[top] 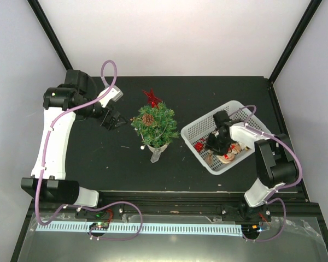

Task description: Decorate the small christmas tree

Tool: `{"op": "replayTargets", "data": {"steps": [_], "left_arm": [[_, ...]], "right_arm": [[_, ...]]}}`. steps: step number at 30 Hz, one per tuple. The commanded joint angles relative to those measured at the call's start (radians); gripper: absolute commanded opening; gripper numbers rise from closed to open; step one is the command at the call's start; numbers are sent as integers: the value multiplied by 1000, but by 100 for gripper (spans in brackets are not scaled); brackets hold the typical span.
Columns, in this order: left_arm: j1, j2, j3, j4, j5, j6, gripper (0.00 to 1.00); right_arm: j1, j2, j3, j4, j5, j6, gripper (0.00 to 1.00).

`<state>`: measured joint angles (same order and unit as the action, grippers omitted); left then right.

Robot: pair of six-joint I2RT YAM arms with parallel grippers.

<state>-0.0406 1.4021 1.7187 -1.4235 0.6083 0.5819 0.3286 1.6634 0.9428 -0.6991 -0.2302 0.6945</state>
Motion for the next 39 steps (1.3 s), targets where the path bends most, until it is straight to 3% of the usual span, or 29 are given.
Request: {"op": "replayTargets", "data": {"steps": [1,11,23,39], "left_arm": [[2,18,54,-9,-12,-6,99],[2,32,31,-10,34,-3,99],[3,19,-9,-43,19,18,99],[2,15,14,-37,6,-8,99]], "right_arm": [[-91,22,-22,-21,141,-4,48],[-167,19,55,-93,283,-13,49],[-140,-126,117,-161,171,-14,50],[-132,104,282,-100,127,-22,45]]}}
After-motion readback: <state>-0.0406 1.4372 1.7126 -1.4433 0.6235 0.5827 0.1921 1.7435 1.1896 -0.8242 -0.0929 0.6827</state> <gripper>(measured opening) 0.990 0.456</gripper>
